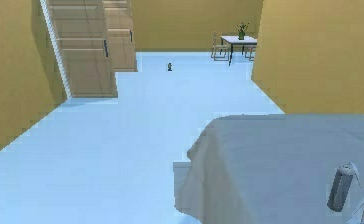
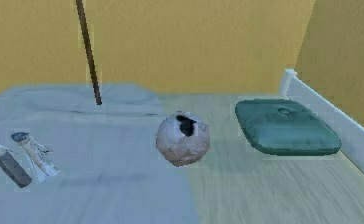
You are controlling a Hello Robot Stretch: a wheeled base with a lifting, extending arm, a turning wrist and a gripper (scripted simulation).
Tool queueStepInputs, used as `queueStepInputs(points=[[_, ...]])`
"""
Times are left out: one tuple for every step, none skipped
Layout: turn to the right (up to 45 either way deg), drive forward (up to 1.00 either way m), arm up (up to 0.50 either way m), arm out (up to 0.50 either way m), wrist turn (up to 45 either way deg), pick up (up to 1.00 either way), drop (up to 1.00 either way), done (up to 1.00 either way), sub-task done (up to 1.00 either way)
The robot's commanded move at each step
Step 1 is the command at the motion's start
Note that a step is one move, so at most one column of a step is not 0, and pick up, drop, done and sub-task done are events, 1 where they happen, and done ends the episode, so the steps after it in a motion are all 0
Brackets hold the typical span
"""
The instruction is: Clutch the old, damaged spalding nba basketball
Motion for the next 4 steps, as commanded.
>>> queueStepInputs(points=[[0.0, 0.0, 0.5, 0.0, 0.0, 0.0, 0.0, 0.0, 0.0], [0.0, 0.0, 0.38, 0.0, 0.0, 0.0, 0.0, 0.0, 0.0], [0.0, 0.0, 0.0, 0.3, 0.0, 0.0, 0.0, 0.0, 0.0], [0.0, 0.0, 0.0, 0.0, 45.0, 0.0, 0.0, 0.0, 0.0]])
